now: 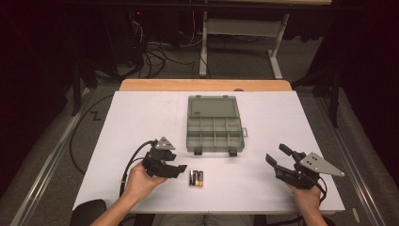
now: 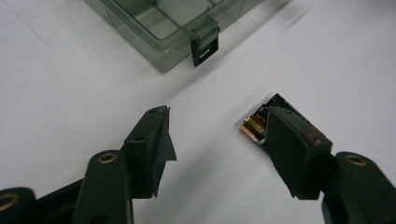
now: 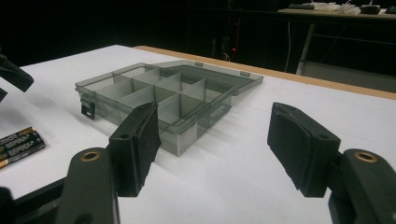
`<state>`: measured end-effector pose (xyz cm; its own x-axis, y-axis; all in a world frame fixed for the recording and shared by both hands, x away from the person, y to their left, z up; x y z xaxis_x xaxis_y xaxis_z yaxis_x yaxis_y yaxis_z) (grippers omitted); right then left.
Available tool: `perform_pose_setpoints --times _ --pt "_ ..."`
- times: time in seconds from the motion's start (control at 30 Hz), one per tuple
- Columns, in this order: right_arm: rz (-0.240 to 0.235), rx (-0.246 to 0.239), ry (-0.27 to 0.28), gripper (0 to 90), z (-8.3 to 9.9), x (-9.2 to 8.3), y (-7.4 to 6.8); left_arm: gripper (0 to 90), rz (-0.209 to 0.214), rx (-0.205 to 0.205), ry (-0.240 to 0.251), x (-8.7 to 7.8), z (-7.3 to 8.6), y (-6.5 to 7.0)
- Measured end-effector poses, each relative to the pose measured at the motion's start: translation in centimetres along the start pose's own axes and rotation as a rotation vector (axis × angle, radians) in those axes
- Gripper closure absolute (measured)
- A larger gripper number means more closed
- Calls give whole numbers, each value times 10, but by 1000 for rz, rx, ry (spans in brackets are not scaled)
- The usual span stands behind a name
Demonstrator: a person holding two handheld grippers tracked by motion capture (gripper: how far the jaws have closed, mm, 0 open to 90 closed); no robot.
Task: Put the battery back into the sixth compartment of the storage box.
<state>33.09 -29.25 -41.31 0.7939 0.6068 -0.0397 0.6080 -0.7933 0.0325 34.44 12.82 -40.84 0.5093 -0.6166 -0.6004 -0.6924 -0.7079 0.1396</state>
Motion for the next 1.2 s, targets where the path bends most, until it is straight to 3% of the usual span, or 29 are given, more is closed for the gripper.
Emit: perform_pose_setpoints --times 0.8,1.2 --pt "-4 -9 5 363 0 1 -2 473 -5 27 -110 17 -8 16" --pt "-12 -18 1 367 0 3 -3 505 3 5 -170 27 -12 24"
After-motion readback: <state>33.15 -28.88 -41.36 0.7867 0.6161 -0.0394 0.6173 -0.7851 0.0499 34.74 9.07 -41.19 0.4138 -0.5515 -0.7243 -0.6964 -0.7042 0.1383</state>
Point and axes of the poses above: each handheld gripper's, and its own axes: x roughly forward along the jaws, z roughly out of its underside, y roughly to its right, the point moved 1 cm from there along x, roughly forward along the jaws, and after that the axes turned 11 degrees about y, right-handed, at the moved point
